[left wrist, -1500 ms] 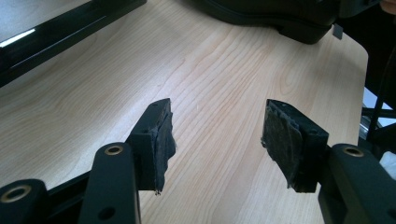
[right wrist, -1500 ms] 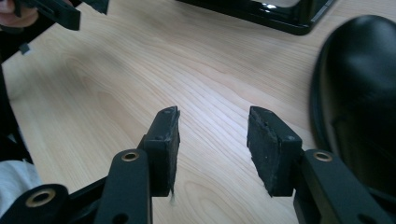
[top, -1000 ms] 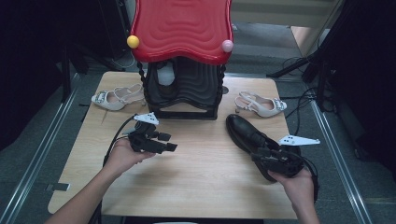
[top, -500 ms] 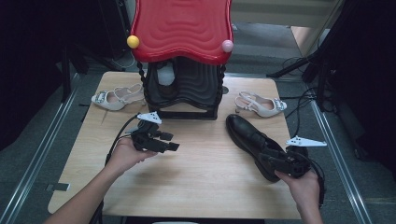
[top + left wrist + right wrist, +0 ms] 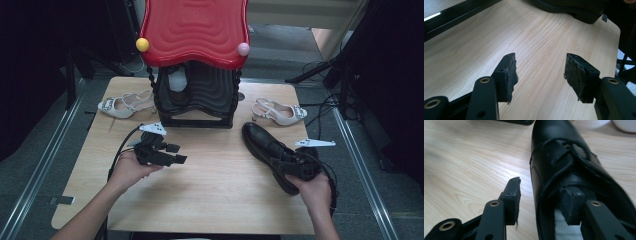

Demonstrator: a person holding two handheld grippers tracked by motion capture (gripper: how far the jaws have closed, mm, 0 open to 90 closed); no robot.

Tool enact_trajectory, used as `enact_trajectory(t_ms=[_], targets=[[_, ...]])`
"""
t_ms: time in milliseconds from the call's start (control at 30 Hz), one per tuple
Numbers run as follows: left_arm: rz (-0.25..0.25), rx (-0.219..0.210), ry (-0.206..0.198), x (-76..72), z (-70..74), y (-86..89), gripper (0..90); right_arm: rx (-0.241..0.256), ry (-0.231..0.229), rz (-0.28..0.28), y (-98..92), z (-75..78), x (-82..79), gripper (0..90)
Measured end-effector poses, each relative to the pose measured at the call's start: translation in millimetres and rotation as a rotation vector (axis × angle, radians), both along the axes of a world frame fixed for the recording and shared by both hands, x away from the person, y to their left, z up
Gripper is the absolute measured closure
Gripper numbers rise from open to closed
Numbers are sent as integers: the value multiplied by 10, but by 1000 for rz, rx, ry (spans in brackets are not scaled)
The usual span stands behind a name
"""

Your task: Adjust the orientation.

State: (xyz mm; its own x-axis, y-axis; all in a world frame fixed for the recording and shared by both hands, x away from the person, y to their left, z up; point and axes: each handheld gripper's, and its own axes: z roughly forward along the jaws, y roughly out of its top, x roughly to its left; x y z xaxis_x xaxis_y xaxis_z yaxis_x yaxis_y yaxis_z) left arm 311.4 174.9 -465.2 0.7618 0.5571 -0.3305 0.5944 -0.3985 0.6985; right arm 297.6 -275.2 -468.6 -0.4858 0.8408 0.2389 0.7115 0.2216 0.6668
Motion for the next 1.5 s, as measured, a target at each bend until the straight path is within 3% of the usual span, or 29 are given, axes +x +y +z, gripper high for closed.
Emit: enact_trajectory(t_ms=[67, 100, 233, 300, 533, 733, 1000, 1500], targets=[[3, 0, 1, -15, -1, 32, 428, 0, 13, 3, 49, -48, 49, 568], [13, -4, -2, -34, -5, 52, 428, -25, 19, -5, 85, -84, 86, 632], [19, -6, 0, -59, -14, 87, 427, -42, 6, -19, 91, -94, 92, 716], [22, -9, 1, -76, -16, 103, 427, 7, 35, -15, 42, -86, 115, 779], [28, -11, -2, -88, -15, 121, 424, 56, 79, -5, -4, -69, 146, 826], [30, -11, 1, -77, -21, 124, 422, 79, 77, -10, -14, 4, 119, 822], [40, -17, 3, -89, -20, 134, 419, 79, 57, 62, 169, 113, 54, 820], [86, -20, 14, -191, -75, 226, 415, 63, 62, 280, 929, 127, 116, 814]])
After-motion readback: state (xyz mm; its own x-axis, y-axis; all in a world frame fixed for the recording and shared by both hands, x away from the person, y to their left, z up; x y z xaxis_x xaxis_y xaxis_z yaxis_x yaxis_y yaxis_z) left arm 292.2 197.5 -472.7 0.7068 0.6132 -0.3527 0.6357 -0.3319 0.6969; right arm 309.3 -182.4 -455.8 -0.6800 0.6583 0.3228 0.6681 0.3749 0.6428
